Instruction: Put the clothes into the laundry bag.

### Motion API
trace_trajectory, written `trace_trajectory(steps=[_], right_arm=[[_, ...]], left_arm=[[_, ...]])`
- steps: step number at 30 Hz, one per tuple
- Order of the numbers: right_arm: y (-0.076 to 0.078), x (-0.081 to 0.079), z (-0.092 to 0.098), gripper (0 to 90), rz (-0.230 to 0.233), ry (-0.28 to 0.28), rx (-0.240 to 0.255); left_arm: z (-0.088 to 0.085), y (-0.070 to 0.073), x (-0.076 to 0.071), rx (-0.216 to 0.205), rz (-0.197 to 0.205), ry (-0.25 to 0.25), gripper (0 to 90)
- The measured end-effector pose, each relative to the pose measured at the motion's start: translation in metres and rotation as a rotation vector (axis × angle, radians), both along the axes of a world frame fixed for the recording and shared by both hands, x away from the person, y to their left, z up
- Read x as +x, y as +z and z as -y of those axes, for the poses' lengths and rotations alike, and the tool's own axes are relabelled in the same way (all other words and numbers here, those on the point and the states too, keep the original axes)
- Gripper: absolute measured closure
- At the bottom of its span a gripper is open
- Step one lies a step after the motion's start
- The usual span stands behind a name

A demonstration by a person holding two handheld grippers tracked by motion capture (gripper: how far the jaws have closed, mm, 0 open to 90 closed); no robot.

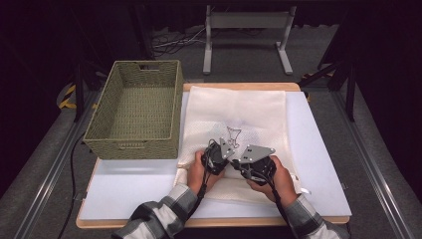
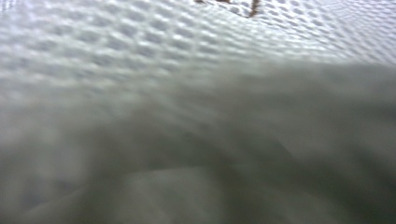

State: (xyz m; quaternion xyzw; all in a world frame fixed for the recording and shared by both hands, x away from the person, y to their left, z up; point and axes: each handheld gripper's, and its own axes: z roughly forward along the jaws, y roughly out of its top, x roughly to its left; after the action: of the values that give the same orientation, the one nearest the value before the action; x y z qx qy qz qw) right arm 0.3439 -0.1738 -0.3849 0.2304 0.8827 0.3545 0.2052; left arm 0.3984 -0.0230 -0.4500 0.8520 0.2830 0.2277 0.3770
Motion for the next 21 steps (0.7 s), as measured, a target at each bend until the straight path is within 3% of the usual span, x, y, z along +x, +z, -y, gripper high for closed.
trace_trajectory(steps=[7,10,15,18,21], right_arm=[[-0.0002,-0.0009,-0.0018,87.8,0.003,0.001,-0.006],[0.002,-0.001,-0.0001,87.9,0.004,0.0,0.002],[0.0032,-0.0008,0.0019,87.8,0.006,-0.004,0.006],[0.0059,-0.0015,0.0028,87.8,0.03,-0.021,0.015],[0.0093,-0.0011,0.006,87.8,0.044,-0.035,0.026]], left_arm=[[-0.0034,0.0012,0.0038,-0.004,-0.018,0.016,90.0],[-0.0067,0.0019,0.0043,-0.039,-0.021,0.026,90.0],[-0.0071,0.0021,0.0041,-0.042,-0.027,0.017,90.0],[-0.0095,0.0043,0.0027,-0.09,-0.06,-0.053,90.0],[-0.0062,0.0068,-0.0023,-0.068,-0.049,-0.08,90.0]])
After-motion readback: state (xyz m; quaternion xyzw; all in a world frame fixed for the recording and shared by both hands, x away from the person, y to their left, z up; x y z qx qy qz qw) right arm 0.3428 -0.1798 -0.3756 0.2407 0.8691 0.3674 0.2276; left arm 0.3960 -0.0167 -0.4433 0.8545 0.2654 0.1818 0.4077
